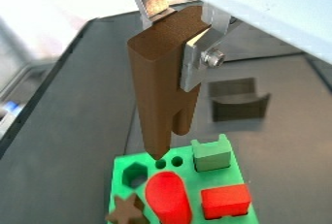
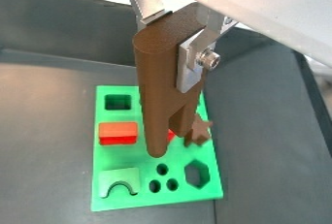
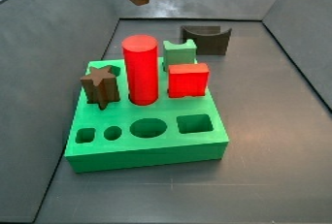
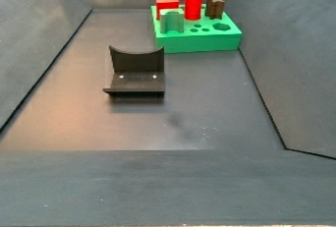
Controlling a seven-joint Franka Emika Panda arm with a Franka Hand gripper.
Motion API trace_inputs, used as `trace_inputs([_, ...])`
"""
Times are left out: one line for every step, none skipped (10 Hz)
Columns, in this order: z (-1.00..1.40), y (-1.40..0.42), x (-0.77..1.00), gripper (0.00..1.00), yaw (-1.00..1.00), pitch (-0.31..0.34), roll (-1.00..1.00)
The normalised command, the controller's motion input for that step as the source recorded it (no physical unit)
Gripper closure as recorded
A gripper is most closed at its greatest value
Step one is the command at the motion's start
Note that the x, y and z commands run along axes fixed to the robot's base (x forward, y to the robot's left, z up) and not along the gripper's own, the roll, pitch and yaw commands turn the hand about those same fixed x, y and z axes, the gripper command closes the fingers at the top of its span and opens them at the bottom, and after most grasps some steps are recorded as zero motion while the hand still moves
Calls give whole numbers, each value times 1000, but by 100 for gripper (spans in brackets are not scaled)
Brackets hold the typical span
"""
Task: Pick up the square-circle object. Move up. Rotate the square-circle object. Place the square-circle object on the fixture. Regrasp the square-circle object. Move to above the board. Insert the square-circle object.
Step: Move to above the board, then insert the square-circle object.
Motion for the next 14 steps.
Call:
trace_inputs([2,5,-49,100,1000,-190,-161])
trace_inputs([0,13,-61,100,1000,-223,-147])
trace_inputs([1,18,-72,100,1000,-248,-136])
trace_inputs([-1,23,-74,100,1000,-284,-123])
trace_inputs([-5,23,-72,100,1000,-299,-113])
trace_inputs([3,13,-60,100,1000,-332,-87])
trace_inputs([-3,12,-47,100,1000,-362,-58])
trace_inputs([-2,13,-46,100,808,-321,-31])
trace_inputs([2,11,-48,100,629,-270,-19])
trace_inputs([-3,14,-42,100,339,-176,-11])
trace_inputs([0,-234,40,100,-914,-16,0])
trace_inputs([0,-180,23,100,-954,0,0])
trace_inputs([26,-134,11,100,-957,0,40])
trace_inputs([0,-157,11,100,-957,0,7])
